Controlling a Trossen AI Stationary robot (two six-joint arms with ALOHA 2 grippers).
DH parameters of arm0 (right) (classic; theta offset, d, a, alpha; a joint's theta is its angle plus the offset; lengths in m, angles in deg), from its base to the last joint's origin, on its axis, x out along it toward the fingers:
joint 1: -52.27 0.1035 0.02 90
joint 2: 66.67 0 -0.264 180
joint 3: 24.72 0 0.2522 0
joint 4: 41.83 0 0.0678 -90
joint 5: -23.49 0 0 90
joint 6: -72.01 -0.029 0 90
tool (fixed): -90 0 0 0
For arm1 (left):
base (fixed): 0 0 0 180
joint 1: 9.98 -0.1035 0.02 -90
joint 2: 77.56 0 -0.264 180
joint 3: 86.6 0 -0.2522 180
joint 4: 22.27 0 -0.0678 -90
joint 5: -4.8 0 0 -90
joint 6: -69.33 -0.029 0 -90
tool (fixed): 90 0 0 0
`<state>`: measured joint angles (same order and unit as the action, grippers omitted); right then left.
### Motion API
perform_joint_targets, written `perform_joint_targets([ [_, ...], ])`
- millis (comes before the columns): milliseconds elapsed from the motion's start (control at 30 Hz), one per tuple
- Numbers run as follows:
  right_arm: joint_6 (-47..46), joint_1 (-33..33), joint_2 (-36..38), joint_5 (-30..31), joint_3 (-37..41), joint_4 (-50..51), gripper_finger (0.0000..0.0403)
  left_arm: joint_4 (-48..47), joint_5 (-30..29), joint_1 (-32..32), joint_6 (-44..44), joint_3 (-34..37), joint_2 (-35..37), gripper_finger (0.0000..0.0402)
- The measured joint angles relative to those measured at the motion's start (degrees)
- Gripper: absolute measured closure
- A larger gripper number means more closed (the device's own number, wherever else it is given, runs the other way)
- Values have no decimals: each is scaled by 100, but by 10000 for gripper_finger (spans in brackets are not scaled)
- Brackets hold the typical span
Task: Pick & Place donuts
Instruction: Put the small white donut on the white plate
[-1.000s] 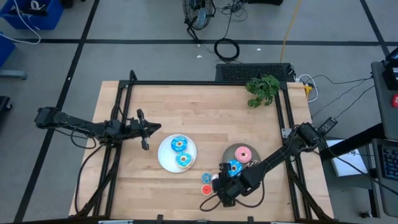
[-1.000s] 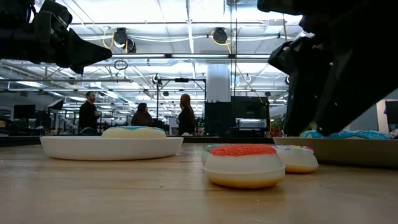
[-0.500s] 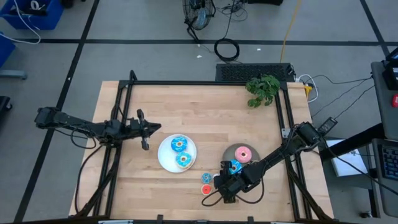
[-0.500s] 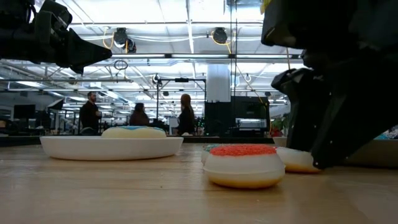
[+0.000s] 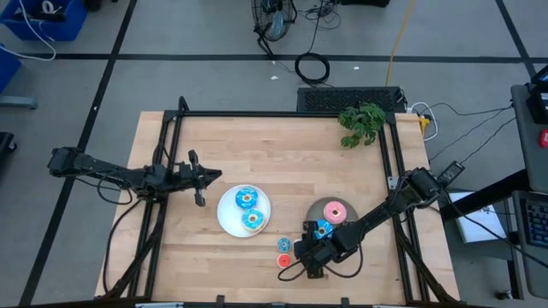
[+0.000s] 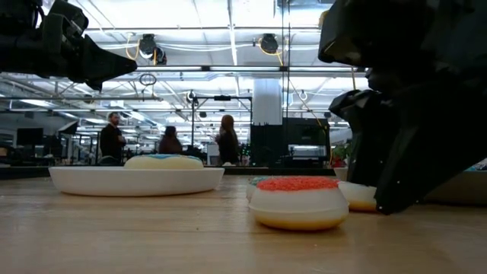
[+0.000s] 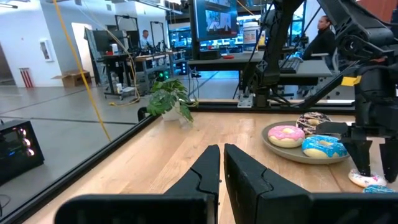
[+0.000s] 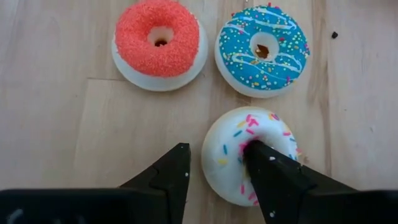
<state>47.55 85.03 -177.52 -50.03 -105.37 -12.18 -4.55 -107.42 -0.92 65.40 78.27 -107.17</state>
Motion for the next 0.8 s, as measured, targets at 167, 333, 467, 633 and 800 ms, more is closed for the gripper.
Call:
perform_joint_targets([
  [167,204,-16,-125,43,-2,-180,289,-30,0,0,-4,0,0,371],
  [333,288,-20,-138,65,-2,-176,342,-57,-3,-3,-7,0,0,371],
  [467,358,-23,-47,43,6,-153,389,-61,-9,-3,-26,0,0,371],
  [633,440,-52,50,-7,-43,-54,393,-75,-9,-3,-20,0,0,371],
  [800,753,-107,209,-27,-320,-35,399,-91,-9,-3,-11,0,0,371],
])
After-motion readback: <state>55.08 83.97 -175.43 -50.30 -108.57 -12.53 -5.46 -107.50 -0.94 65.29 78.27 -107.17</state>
